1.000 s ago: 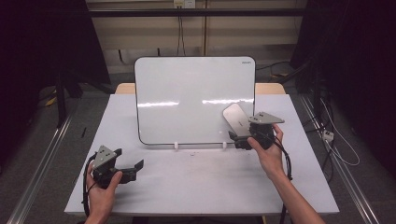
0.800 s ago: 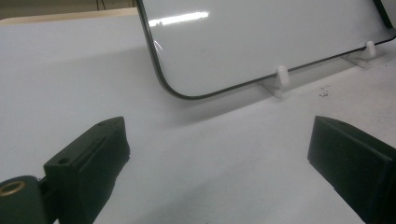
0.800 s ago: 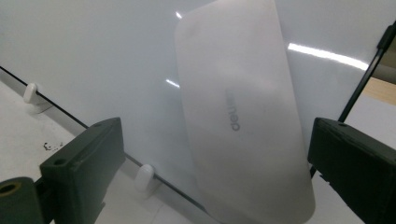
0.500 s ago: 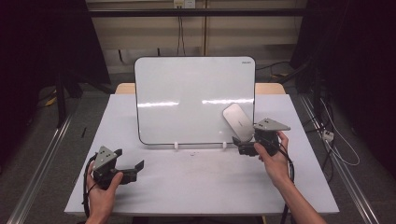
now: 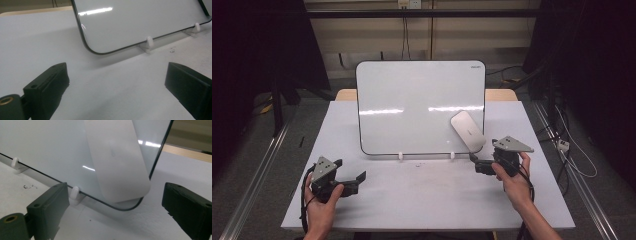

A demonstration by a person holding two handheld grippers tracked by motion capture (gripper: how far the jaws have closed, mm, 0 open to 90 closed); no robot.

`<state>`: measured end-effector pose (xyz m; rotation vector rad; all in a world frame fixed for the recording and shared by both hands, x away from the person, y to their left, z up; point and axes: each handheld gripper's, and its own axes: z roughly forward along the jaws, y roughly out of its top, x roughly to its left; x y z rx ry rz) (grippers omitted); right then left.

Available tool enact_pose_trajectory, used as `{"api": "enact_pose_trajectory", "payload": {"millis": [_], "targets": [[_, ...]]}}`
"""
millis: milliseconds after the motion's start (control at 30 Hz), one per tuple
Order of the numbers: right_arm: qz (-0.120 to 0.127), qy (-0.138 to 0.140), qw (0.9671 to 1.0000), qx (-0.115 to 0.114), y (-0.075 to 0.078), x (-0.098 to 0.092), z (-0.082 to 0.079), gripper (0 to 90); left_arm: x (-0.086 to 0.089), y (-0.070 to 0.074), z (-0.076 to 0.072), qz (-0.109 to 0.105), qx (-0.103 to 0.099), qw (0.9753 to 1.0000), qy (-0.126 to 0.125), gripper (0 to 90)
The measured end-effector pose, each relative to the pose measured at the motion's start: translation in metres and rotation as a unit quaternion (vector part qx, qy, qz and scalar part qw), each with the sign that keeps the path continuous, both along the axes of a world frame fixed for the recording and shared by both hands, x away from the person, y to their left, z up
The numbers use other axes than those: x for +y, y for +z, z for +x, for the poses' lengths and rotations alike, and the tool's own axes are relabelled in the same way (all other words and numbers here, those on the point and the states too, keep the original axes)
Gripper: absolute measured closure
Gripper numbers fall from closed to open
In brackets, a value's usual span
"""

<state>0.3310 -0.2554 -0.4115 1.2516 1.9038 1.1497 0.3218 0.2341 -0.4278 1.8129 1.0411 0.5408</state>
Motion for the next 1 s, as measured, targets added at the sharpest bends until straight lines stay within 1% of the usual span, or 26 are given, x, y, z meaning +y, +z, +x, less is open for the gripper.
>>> {"api": "enact_pose_trajectory", "payload": {"millis": [100,267,400,567,700,800,833,900,933,1000], "targets": [[-0.001,-0.005,1.0000,0.002,-0.004,-0.005,-0.005,7.7,0.001,0.000,0.000,0.001,0.000,1.0000,0.002,4.8],[-0.001,-0.015,0.9999,0.009,-0.014,-0.012,-0.013,8.1,0.001,-0.001,0.000,0.003,0.001,1.0000,0.006,5.0],[0.005,-0.020,0.9997,0.011,-0.020,-0.015,-0.020,8.4,0.001,-0.001,0.000,0.003,0.000,0.9999,0.011,5.5],[0.004,-0.012,0.9998,0.013,-0.025,-0.020,-0.028,8.3,0.001,-0.001,0.000,0.002,0.000,0.9999,0.013,5.5],[0.007,-0.017,0.9998,0.013,-0.030,-0.023,-0.033,8.4,0.002,0.000,0.000,0.003,-0.002,0.9999,0.015,5.5],[0.011,-0.020,0.9997,0.006,-0.032,-0.024,-0.037,8.3,0.002,0.000,0.000,0.003,-0.001,0.9999,0.017,5.5],[0.008,-0.017,0.9998,0.005,-0.033,-0.023,-0.037,8.3,0.002,0.000,0.000,0.002,0.000,0.9999,0.016,5.5],[0.004,-0.015,0.9998,0.007,-0.035,-0.022,-0.038,8.2,0.003,0.001,-0.001,0.001,-0.003,0.9998,0.017,5.5],[0.009,-0.014,0.9998,0.012,-0.035,-0.022,-0.038,8.2,0.004,0.000,-0.001,-0.002,-0.002,0.9998,0.020,5.5],[0.006,-0.019,0.9997,0.015,-0.036,-0.022,-0.036,8.4,0.004,0.000,0.000,-0.001,0.001,0.9998,0.018,5.5]]}}
